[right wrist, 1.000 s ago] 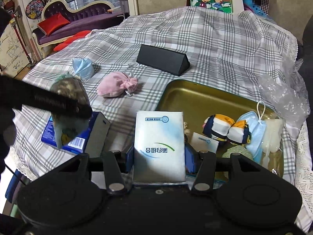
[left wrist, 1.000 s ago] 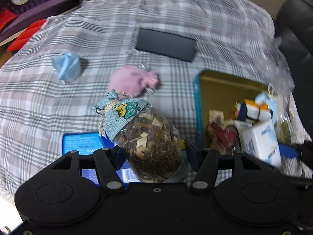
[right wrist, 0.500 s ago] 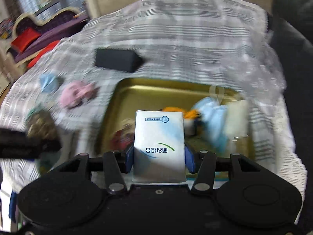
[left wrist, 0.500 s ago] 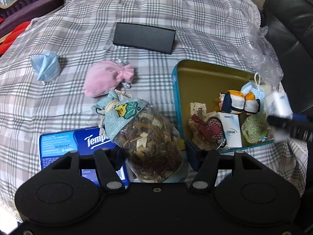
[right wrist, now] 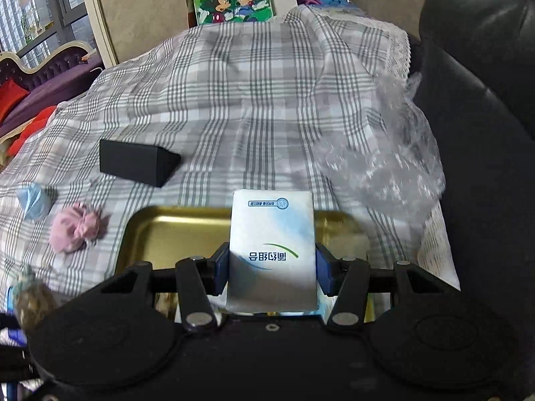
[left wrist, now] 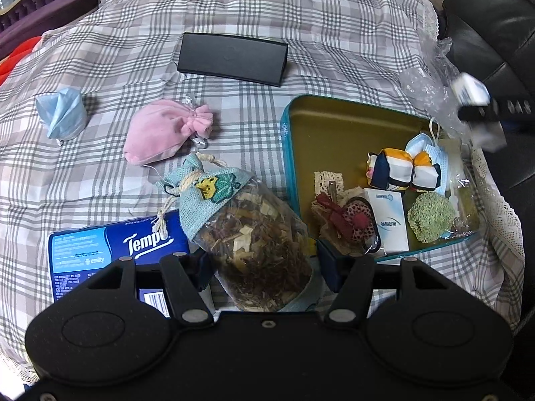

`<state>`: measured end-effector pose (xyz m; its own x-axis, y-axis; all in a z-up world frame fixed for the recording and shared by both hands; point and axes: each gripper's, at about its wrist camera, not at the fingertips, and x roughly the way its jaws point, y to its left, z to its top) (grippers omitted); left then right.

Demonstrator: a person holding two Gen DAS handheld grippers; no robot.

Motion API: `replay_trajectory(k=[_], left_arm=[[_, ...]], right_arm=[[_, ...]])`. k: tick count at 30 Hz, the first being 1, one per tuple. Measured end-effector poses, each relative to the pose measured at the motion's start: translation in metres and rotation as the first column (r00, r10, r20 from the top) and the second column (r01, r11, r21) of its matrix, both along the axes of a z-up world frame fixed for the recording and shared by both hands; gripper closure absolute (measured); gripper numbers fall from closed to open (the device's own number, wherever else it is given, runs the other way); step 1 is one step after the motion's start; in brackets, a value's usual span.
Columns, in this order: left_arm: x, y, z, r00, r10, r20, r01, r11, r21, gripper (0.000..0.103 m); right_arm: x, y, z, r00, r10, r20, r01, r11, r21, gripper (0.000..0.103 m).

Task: Organize soft objects
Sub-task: 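Release the tissue pack into the tray while the left gripper drops the herb bag there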

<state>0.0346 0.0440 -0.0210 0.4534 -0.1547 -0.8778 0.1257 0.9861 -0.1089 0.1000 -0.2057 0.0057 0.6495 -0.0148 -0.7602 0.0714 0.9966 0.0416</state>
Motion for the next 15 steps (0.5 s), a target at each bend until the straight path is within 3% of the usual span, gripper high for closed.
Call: replay_trajectory(k=[3, 6, 11, 15], left_arm=[[0.002, -0.002, -0.003, 1.000, -0.004, -0.005, 0.004, 1.000, -0.002, 0.045], [0.005, -0.004, -0.005, 1.000, -0.005, -0.012, 0.005, 1.000, -0.005, 0.045], [0.010, -0.011, -0.008, 1.000, -0.004, -0.022, 0.004, 1.000, -0.007, 0.045], [0.012, -0.022, -0.007, 1.000, -0.004, -0.026, 0.004, 1.000, 0.000, 0.045]], right_arm=[[0.014, 0.005, 0.002, 1.000, 0.010, 0.021, -0.010, 1.000, 0.001, 0.052], [0.020, 0.007, 0.005, 0.998, 0.026, 0.050, -0.025, 1.000, -0.017, 0.038], [0.011, 0.008, 0.008, 0.994, 0.091, 0.056, -0.086, 0.992, -0.088, 0.038], [-0.003, 0.002, 0.002, 0.993, 0.114, 0.034, -0.111, 0.990, -0.081, 0.038]])
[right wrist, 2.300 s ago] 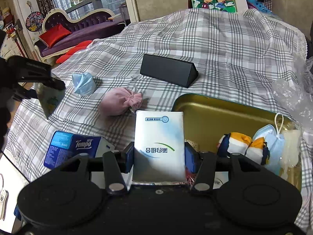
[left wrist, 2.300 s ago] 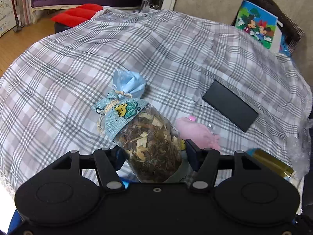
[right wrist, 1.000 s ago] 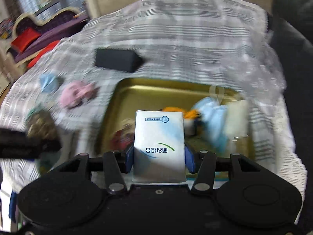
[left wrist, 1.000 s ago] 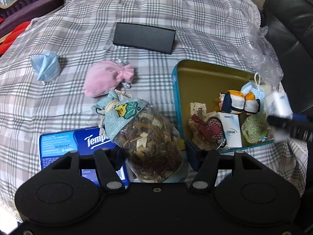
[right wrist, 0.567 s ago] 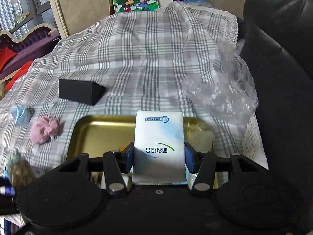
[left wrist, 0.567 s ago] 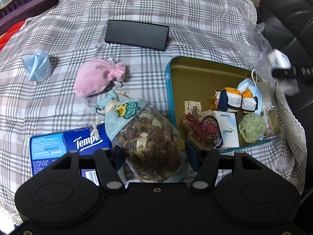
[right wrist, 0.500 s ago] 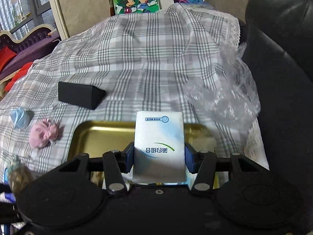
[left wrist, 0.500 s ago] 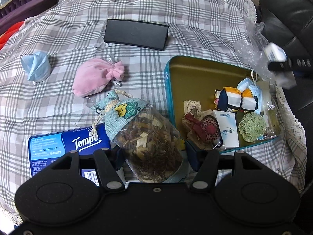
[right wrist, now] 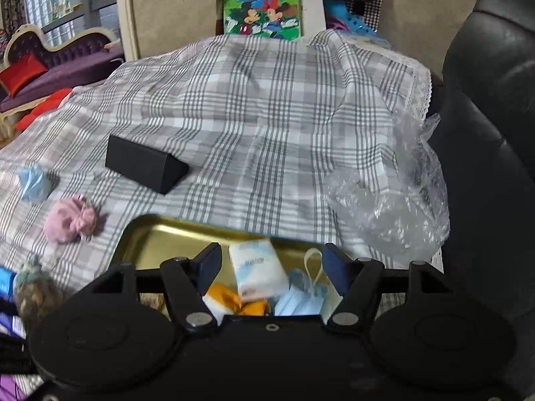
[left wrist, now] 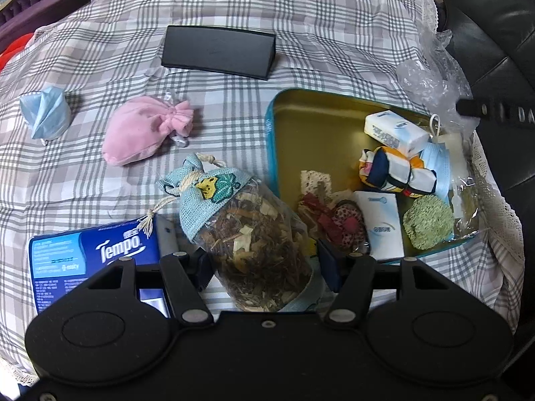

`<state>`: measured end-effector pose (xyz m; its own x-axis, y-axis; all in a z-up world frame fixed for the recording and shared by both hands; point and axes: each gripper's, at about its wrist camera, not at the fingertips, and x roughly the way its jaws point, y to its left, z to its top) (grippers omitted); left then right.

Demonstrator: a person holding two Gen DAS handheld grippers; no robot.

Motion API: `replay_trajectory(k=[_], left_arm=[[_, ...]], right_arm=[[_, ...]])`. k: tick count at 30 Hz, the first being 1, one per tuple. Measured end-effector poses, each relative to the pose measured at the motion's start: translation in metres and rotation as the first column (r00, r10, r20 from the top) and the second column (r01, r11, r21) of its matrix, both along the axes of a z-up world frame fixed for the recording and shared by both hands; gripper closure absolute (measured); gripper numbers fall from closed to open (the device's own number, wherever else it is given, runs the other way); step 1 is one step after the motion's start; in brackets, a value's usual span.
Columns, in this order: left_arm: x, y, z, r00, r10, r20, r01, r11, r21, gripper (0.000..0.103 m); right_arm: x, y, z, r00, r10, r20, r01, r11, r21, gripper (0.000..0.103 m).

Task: Organize soft objects
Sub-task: 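Release the tissue pack into the tray while the left gripper drops the herb bag there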

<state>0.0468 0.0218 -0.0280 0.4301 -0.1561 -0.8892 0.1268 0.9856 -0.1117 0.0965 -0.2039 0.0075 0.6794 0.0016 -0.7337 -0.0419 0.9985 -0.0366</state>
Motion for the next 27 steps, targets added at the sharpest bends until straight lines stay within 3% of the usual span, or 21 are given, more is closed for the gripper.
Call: replay_trajectory(k=[6, 13, 20, 23, 27], left_arm=[[0.004, -0.021, 0.010, 1.000, 0.020, 0.018, -0.020, 1.000, -0.002, 0.045], [0.026, -0.039, 0.010, 0.989, 0.149, 0.015, -0.148, 0.986, -0.081, 0.045], [0.056, -0.067, 0.006, 0.962, 0.270, 0.032, -0.269, 0.962, -0.040, 0.045], [0.067, -0.082, 0.006, 0.956, 0.293, 0.033, -0.293, 0.956, -0.008, 0.045], [0.079, -0.102, 0.006, 0.950, 0.309, 0.036, -0.311, 0.950, 0.041, 0.041]], right_arm=[[-0.026, -0.009, -0.010, 1.000, 0.007, -0.010, -0.007, 1.000, -0.015, 0.038], [-0.053, -0.026, -0.025, 0.999, 0.031, -0.034, -0.032, 0.999, -0.021, 0.038], [-0.073, -0.054, -0.031, 0.998, 0.060, -0.011, -0.060, 0.998, 0.014, 0.038], [-0.075, -0.065, -0.024, 0.998, 0.063, -0.007, -0.062, 0.994, 0.085, 0.037], [-0.081, -0.072, -0.016, 0.997, 0.072, 0.029, -0.074, 0.992, 0.097, 0.037]])
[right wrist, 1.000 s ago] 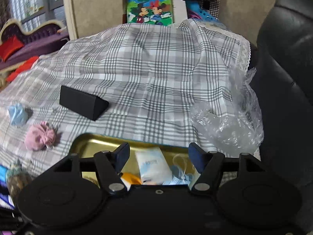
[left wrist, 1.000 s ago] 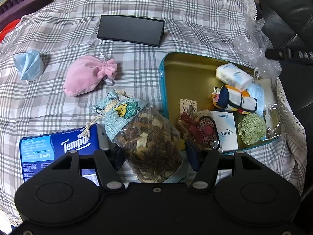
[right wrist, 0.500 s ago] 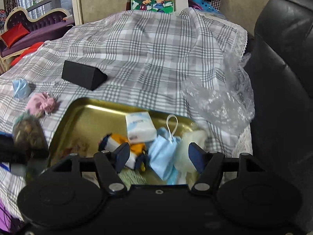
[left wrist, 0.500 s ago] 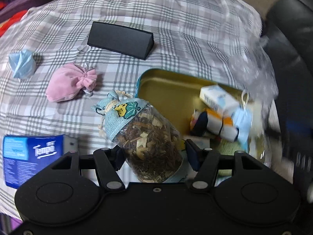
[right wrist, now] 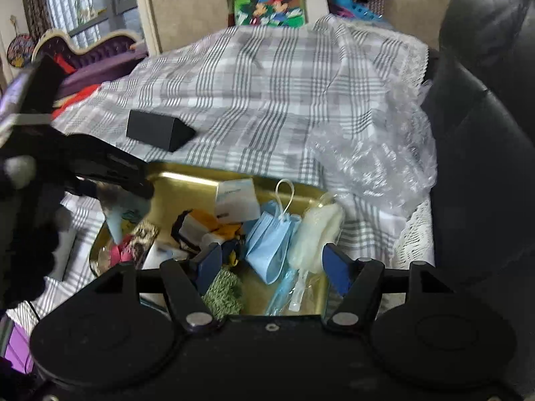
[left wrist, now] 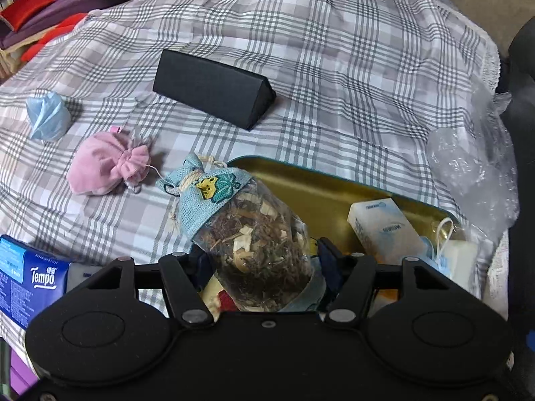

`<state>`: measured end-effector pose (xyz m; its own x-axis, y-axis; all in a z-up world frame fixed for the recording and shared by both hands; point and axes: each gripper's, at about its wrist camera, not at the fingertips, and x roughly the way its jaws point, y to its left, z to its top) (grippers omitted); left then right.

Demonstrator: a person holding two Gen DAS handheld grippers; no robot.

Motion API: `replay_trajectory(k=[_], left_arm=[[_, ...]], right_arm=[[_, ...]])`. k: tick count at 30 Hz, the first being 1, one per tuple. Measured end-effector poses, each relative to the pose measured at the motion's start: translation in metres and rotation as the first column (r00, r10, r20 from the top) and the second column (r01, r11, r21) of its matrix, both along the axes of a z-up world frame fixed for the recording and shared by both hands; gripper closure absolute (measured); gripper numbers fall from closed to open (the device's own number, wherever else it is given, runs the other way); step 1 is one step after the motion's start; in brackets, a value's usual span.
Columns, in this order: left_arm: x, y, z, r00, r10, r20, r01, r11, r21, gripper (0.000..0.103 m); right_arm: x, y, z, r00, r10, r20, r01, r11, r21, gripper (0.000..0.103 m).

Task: Organize soft objects
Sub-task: 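Release the tissue pack into the tray while the left gripper drops the herb bag there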

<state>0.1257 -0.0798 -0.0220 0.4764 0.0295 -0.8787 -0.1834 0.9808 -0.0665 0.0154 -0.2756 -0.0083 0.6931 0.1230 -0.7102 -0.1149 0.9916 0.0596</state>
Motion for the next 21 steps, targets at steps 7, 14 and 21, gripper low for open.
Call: replay_trajectory(k=[7, 14, 21], left_arm=[[0.007, -0.008, 0.005, 1.000, 0.007, 0.025, -0.008, 1.000, 0.028, 0.037], [0.000, 0.006, 0.006, 1.000, 0.005, 0.004, -0.005, 1.000, 0.026, 0.033], [-0.022, 0.026, 0.010, 1.000, -0.022, -0.022, 0.022, 0.999, 0.028, 0.032]], right_arm=[[0.000, 0.001, -0.001, 1.000, 0.018, -0.007, -0.018, 1.000, 0.019, 0.035], [0.009, 0.001, -0.014, 0.998, 0.017, -0.064, -0.016, 0.999, 0.029, 0.035], [0.011, 0.009, -0.026, 0.994, 0.035, -0.105, -0.033, 0.999, 0.021, 0.035]])
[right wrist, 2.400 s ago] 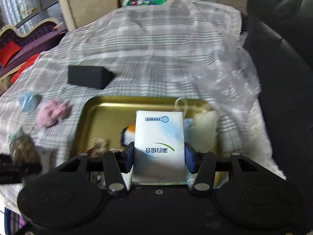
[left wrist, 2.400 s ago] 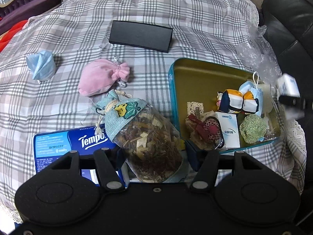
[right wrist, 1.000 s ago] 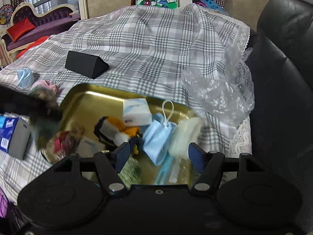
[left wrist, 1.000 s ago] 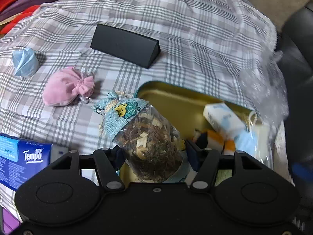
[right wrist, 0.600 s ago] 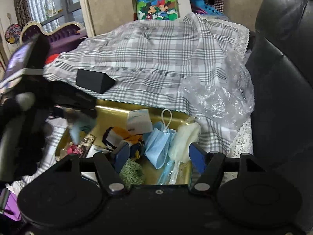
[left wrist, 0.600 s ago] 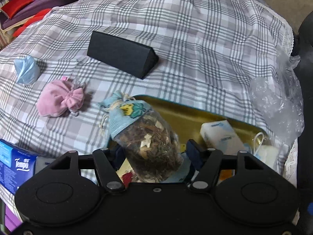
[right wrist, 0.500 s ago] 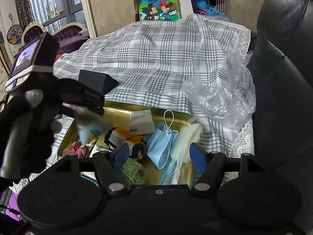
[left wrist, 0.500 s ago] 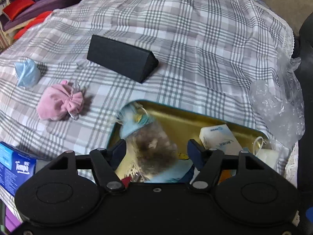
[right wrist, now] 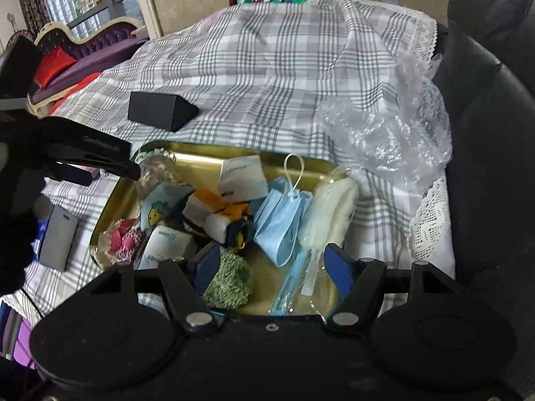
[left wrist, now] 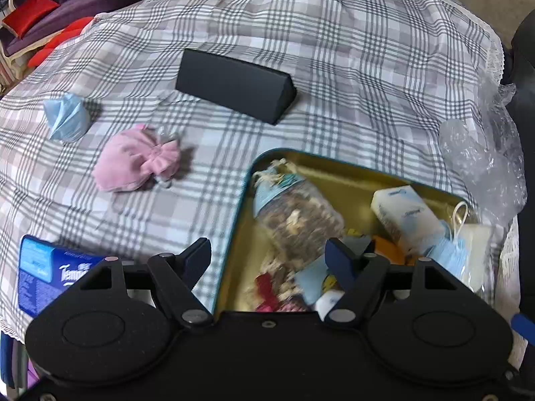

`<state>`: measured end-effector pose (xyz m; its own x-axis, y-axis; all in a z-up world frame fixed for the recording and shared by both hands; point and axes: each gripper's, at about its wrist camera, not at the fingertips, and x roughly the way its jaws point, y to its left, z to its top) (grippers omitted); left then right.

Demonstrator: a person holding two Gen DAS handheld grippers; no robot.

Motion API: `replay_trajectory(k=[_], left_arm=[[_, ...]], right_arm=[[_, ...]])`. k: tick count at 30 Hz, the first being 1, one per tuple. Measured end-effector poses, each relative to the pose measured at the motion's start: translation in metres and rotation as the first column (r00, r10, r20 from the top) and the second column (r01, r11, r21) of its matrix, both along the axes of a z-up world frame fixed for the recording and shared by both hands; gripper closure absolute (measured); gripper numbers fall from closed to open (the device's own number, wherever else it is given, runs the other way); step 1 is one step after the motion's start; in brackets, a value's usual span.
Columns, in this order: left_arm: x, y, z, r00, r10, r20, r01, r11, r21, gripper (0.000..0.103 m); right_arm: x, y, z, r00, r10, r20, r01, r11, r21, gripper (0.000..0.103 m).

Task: Organize soft objects
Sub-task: 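Release the tissue pack into the tray while the left gripper drops the herb bag there, then grasp the pink drawstring pouch with the right gripper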

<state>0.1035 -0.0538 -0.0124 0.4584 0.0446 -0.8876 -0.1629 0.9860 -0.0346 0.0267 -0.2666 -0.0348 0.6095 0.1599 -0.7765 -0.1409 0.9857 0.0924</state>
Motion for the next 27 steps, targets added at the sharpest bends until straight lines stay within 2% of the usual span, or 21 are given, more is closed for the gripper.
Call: replay_trajectory(k=[13, 16, 21, 27], left_arm=[[-0.040, 0.080, 0.030, 1.000, 0.022, 0.006, -0.022, 0.996, 0.087, 0.026], [-0.049, 0.103, 0.031, 1.000, 0.026, -0.004, -0.025, 0.996, 0.090, 0.026], [-0.061, 0.137, 0.028, 1.000, 0.010, -0.009, -0.009, 0.994, 0.109, 0.026], [-0.070, 0.186, 0.018, 0.999, 0.045, -0.013, -0.043, 0.992, 0.119, 0.026]], right_arm=[[-0.015, 0.039, -0.012, 0.995, 0.097, -0.036, -0.098, 0.995, -0.033, 0.035], [-0.019, 0.050, -0.016, 0.992, 0.112, -0.051, -0.113, 0.993, -0.038, 0.034], [-0.020, 0.064, -0.025, 0.985, 0.117, -0.123, -0.121, 0.992, -0.021, 0.034], [-0.022, 0.090, -0.027, 0.981, 0.111, -0.157, -0.127, 0.987, -0.096, 0.034]])
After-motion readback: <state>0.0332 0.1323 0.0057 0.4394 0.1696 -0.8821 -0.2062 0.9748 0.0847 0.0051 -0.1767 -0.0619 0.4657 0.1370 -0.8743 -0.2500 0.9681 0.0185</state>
